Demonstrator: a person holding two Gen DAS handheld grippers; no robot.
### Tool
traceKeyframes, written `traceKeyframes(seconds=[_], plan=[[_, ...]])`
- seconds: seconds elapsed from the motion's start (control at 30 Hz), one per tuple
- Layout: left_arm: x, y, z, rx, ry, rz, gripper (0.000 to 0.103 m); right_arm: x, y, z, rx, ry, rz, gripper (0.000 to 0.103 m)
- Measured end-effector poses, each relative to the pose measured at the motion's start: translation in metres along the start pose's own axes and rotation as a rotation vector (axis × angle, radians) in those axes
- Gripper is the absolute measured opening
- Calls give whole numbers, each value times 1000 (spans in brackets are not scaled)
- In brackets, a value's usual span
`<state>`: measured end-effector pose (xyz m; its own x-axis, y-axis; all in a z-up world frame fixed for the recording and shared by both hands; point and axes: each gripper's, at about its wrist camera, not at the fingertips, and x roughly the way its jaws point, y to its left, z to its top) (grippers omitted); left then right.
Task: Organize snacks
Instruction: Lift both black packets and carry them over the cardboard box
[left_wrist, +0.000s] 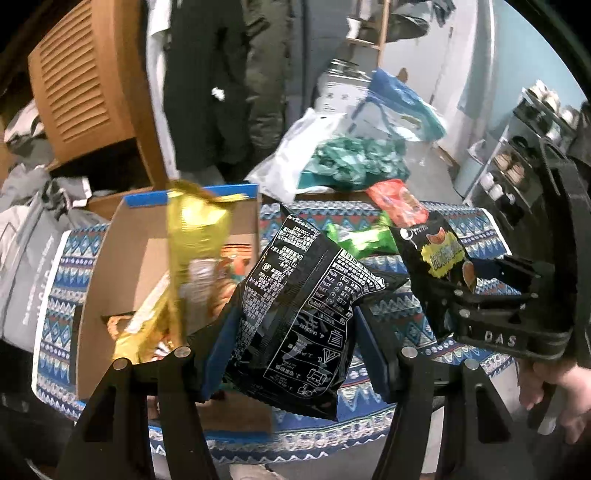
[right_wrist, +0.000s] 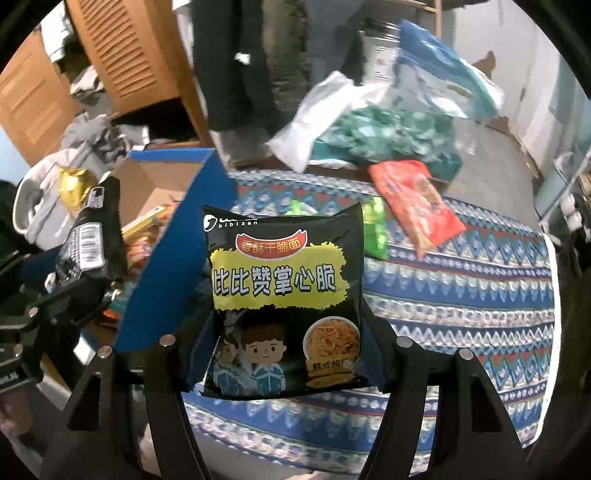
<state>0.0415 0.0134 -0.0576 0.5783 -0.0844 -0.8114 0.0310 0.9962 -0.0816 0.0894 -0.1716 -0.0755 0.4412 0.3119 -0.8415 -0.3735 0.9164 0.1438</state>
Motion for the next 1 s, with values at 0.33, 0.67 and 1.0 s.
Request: traceKeyframes(seconds=[0.33,0.67,1.0], plan=[[11,58,17,-106,14,15,64,20,58,13,-90,33,40,67],[33,121,21,-242,44,43,64,50,110,29,-159,70,70,67],[33,162,11,-296,55,104,65,81,156,50,-208,94,97,67]])
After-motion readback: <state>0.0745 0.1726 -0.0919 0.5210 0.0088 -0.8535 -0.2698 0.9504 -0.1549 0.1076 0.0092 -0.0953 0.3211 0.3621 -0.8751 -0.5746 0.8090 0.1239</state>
